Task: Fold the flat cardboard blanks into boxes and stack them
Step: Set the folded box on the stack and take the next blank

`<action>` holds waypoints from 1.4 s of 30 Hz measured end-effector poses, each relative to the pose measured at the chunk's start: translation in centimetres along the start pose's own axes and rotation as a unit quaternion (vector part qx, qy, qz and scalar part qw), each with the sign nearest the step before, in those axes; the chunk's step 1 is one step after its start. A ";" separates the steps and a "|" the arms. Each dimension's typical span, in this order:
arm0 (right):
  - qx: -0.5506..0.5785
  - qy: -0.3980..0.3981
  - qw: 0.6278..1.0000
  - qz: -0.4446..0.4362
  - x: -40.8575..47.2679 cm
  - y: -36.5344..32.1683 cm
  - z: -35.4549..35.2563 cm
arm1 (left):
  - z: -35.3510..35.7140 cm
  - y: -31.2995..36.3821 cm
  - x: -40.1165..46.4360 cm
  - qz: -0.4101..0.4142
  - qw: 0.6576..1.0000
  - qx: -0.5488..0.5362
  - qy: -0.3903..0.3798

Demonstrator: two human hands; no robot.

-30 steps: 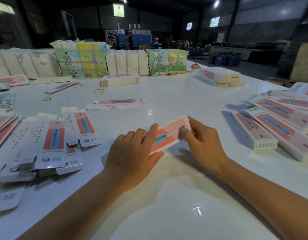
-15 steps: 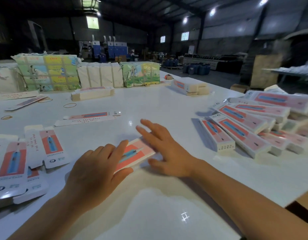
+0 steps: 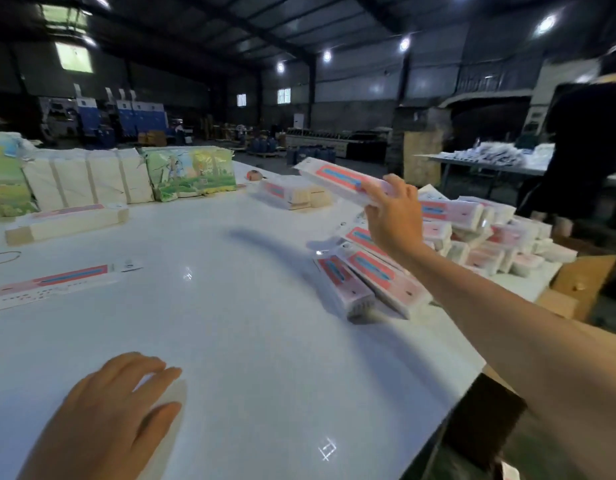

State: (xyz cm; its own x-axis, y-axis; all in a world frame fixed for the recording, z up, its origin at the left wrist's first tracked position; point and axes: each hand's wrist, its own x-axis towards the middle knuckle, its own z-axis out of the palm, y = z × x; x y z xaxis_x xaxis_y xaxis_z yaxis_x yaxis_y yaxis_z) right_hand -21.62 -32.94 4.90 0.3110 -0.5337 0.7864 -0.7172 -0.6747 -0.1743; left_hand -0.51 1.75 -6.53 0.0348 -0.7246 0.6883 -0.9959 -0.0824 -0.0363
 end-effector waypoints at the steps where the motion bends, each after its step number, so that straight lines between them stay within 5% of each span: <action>1: -0.038 -0.033 0.997 0.050 0.0 2.6 0.2 | 0.1 -0.2 0.0 -0.005 1.000 -0.009 -0.007; 4: -0.143 -0.186 0.961 0.148 -1.8 7.6 0.8 | 0.3 -0.6 -0.2 -0.009 0.999 -0.017 -0.039; 10: -0.134 -0.167 0.969 0.124 -1.2 5.1 0.6 | -0.8 0.5 0.1 -0.032 0.999 -0.003 -0.037; 15: 0.042 -0.080 0.996 -0.004 -1.0 -5.6 -0.2 | -2.2 1.5 0.1 -0.077 0.991 -0.015 -0.107; 18: 0.167 -0.141 0.970 -0.102 -5.3 -12.3 0.3 | -2.5 1.7 0.2 -0.120 0.982 -0.030 -0.141; 23: 0.150 -0.303 0.916 -0.218 -13.3 -16.4 3.6 | -1.9 1.2 -0.3 -0.142 0.974 -0.022 -0.175; 31: 0.179 -0.313 0.910 -0.207 -13.8 -16.2 4.6 | -1.9 1.0 -0.2 -0.181 0.956 -0.051 -0.226; 35: 0.204 -0.308 0.908 -0.199 -13.7 -16.2 4.5 | -3.4 -1.1 0.7 -0.366 0.909 -0.112 -0.168; 42: 0.225 -0.296 0.906 -0.203 -13.8 -16.5 4.2 | -8.4 -11.6 2.0 -0.503 0.813 0.146 -0.253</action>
State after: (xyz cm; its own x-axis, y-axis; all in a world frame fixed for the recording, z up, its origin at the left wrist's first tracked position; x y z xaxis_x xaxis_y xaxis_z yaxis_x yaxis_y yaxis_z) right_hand -11.50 -16.58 -5.59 0.8671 -0.2858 0.4080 -0.1842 -0.9449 -0.2705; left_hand 10.38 6.96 1.33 0.9233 -0.3727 0.0930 -0.3827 -0.9134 0.1391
